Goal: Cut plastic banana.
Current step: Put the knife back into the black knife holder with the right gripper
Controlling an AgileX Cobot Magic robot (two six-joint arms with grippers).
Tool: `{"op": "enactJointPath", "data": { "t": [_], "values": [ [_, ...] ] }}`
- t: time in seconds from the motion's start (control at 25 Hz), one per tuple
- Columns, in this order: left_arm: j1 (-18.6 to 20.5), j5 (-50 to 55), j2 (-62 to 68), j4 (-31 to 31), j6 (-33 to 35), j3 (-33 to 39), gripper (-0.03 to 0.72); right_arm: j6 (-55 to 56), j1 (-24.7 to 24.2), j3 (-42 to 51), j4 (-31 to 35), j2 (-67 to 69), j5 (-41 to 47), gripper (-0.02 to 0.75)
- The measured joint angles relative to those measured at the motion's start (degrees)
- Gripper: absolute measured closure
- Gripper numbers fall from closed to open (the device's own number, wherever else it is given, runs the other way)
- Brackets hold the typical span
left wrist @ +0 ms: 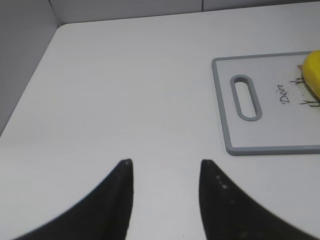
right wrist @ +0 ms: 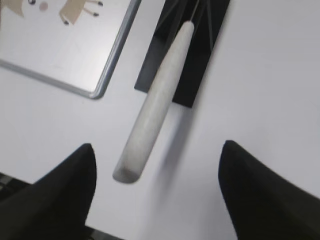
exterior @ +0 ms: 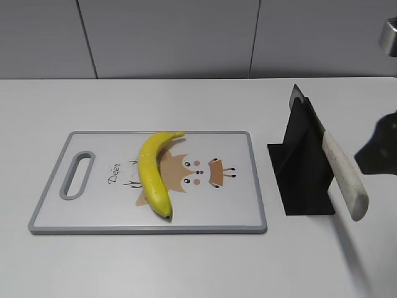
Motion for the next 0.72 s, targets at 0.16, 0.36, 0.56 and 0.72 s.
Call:
{"op": "enactJointPath", "data": {
  "t": [0.16, 0.36, 0.56, 0.72],
  "values": [
    [0.00, 0.00, 0.00, 0.00, 0.00, 0.00, 0.272, -5.62, 0.00, 2.80, 0.10, -7.09, 2.35, 0.151],
    [0.00, 0.00, 0.00, -0.01, 0.00, 0.00, 0.301, -7.06, 0.00, 10.96, 0.17, -17.32, 2.84, 0.153],
    [0.00, 0.00, 0.00, -0.06, 0.00, 0.00, 0.347, -7.25, 0.00, 15.79, 0.17, -29.65, 3.01, 0.153],
    [0.00, 0.00, 0.00, -0.06, 0.00, 0.00, 0.384, -7.25, 0.00, 17.82, 0.17, -38.07, 4.97, 0.153]
  ]
}}
